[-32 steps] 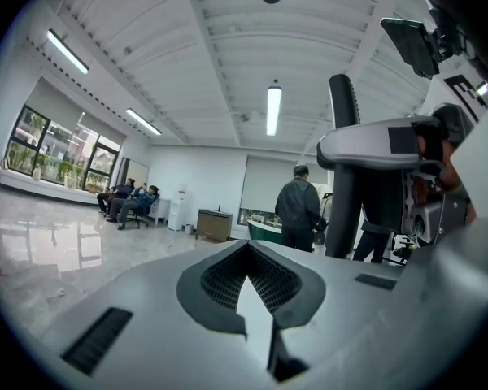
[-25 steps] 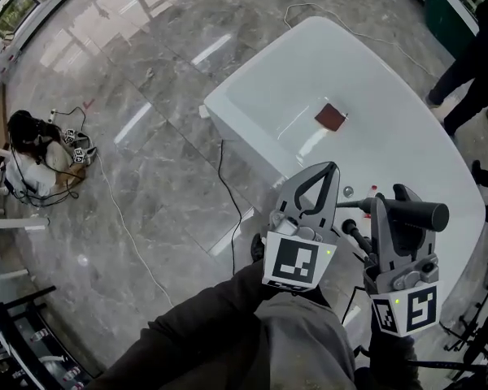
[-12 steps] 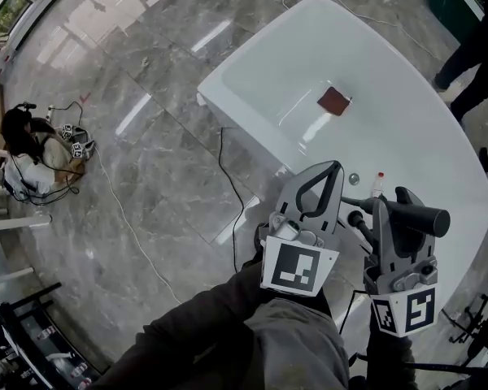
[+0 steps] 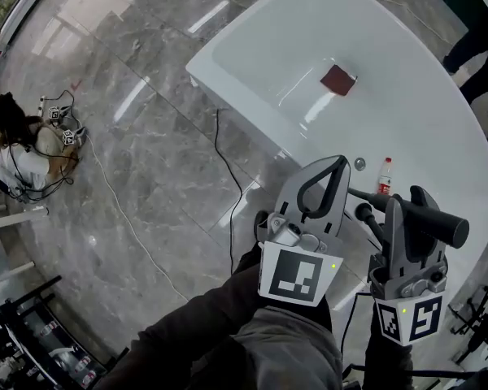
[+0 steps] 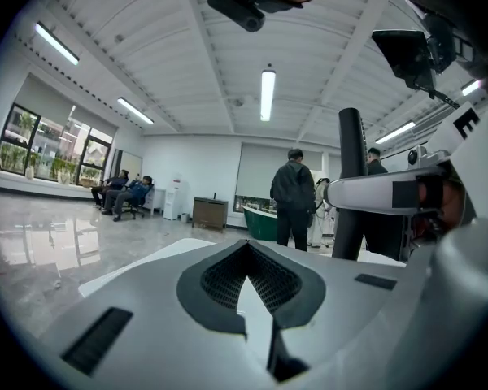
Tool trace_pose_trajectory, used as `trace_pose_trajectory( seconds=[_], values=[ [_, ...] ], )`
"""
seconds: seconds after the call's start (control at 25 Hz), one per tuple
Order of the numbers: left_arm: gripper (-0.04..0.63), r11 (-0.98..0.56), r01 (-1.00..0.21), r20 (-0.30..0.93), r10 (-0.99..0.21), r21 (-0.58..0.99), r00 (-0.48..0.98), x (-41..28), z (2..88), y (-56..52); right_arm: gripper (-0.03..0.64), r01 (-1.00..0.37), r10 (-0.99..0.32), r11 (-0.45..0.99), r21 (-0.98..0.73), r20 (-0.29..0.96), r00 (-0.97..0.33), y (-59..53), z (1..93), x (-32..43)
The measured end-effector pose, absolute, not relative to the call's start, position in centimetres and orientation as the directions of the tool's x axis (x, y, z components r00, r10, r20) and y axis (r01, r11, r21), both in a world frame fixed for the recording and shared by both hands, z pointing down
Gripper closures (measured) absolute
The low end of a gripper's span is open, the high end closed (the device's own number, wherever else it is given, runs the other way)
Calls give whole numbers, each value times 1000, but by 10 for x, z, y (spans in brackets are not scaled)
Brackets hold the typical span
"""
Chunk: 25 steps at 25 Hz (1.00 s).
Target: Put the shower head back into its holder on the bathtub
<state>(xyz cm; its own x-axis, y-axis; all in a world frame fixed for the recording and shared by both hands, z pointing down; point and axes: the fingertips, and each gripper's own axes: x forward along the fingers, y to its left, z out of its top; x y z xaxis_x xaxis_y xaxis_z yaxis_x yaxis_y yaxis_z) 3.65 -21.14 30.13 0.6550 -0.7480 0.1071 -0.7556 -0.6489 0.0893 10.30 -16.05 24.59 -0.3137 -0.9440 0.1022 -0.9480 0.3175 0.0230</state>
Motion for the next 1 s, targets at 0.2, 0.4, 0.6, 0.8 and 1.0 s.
trace_pose_trajectory(
  seconds=[0.2, 0.4, 0.6, 0.8, 1.0],
  values=[
    [592, -647, -756, 113, -748, 94, 654, 39, 320, -213, 488, -950, -946, 312, 21, 101, -308, -161, 265, 106],
    [592, -651, -753, 125, -743, 96, 658, 40, 332, -217, 488, -952, -946, 305, 13, 119, -301, -164, 281, 107],
    [592, -653, -752, 129, -740, 96, 659, 41, 344, -215, 488, -953, -946, 303, 9, 126, -300, -162, 295, 107],
    [592, -655, -749, 129, -738, 97, 662, 44, 357, -213, 488, -952, -945, 305, 8, 129, -301, -162, 312, 108],
    [592, -659, -746, 124, -736, 96, 665, 45, 372, -213, 488, -955, -946, 297, 8, 136, -293, -160, 332, 111]
  ],
)
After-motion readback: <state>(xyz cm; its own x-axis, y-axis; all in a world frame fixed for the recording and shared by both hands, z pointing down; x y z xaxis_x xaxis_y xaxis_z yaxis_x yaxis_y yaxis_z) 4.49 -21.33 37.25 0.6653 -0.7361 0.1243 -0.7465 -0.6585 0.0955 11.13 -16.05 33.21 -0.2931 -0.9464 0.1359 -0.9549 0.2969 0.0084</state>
